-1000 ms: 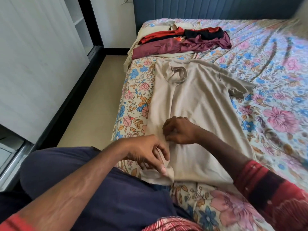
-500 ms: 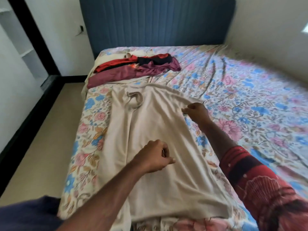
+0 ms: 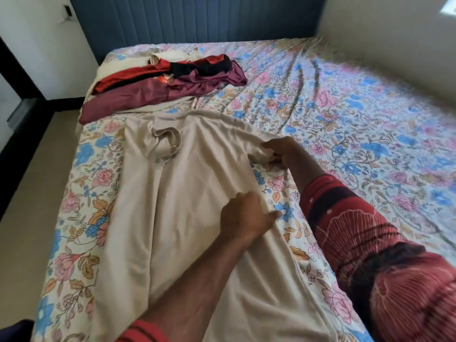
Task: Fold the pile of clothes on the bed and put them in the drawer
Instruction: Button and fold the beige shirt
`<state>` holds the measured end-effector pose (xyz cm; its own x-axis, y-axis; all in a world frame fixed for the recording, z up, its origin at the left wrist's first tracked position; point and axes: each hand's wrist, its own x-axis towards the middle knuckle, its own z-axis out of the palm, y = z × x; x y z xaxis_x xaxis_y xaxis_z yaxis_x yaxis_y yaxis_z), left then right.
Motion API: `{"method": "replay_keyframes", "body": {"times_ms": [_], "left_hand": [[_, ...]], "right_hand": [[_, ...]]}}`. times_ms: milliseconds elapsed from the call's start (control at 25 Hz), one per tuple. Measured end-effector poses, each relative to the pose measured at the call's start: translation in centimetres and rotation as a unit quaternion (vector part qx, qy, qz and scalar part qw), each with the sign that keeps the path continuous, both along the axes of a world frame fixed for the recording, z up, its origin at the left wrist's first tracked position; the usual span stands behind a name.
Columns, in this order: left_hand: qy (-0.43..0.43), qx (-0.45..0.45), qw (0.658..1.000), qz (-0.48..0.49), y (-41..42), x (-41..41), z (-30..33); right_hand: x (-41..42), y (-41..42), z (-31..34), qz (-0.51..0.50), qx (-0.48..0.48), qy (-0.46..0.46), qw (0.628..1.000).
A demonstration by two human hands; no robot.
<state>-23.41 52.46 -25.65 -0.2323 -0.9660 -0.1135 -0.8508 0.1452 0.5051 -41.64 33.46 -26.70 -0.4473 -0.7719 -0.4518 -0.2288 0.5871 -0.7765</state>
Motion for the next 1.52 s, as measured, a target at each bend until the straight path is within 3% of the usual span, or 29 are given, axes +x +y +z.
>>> {"method": "replay_keyframes", "body": {"times_ms": [80, 240, 320, 440, 520, 600, 720, 760, 880, 960, 1120, 1240, 1360, 1520], "left_hand": [[-0.041, 0.027, 0.999, 0.007, 0.4, -1.4, -0.1], [-0.026, 0.085, 0.994, 0.057, -0.3, -1.7, -0.4], [0.013, 0.113, 0.991, 0.07, -0.2, -1.1, -0.5], [0.139, 0.174, 0.971, 0.087, 0.1, 0.3, -0.2], [0.266, 0.231, 0.929, 0.11, 0.1, 1.8, 0.2], [0.369, 0.303, 0.867, 0.145, 0.1, 3.8, 0.6], [0.435, 0.342, 0.809, 0.199, 0.0, 7.4, 0.6], [0.451, 0.343, 0.795, 0.214, 0.0, 8.7, 0.4], [0.479, 0.338, 0.771, 0.249, 0.3, 12.3, -0.6], [0.498, 0.342, 0.752, 0.264, 0.5, 13.8, -1.1], [0.501, 0.329, 0.753, 0.271, 0.3, 14.5, -1.4], [0.473, 0.313, 0.781, 0.262, 0.3, 14.2, -1.1], [0.46, 0.317, 0.782, 0.274, 0.1, 13.8, -1.0], [0.472, 0.301, 0.776, 0.291, 0.7, 13.1, -1.0]], "right_hand": [[-0.1, -0.8, -0.6, 0.01, 0.005, 0.044, 0.999], [0.8, -1.1, -0.9, -0.014, -0.076, -0.01, 0.997], [1.0, -1.0, -0.4, -0.056, -0.13, -0.035, 0.989], [1.6, -1.1, 0.9, -0.059, -0.184, -0.055, 0.98], [2.7, -1.8, 2.1, -0.039, -0.206, -0.004, 0.978], [5.1, -2.8, 4.2, -0.007, -0.227, 0.094, 0.969], [11.3, -4.8, 6.8, 0.077, -0.239, 0.2, 0.947], [14.1, -5.0, 7.5, 0.117, -0.233, 0.191, 0.946], [22.2, -4.2, 7.8, 0.288, -0.184, 0.05, 0.939], [24.8, -2.2, 7.4, 0.344, -0.207, 0.081, 0.912], [21.4, 7.8, 4.7, 0.327, -0.295, 0.206, 0.874], [16.1, 18.5, 2.6, 0.392, -0.195, 0.242, 0.866], [13.6, 24.2, 1.7, 0.492, -0.068, 0.287, 0.819], [12.2, 27.8, 3.7, 0.525, -0.093, 0.254, 0.807]]}}
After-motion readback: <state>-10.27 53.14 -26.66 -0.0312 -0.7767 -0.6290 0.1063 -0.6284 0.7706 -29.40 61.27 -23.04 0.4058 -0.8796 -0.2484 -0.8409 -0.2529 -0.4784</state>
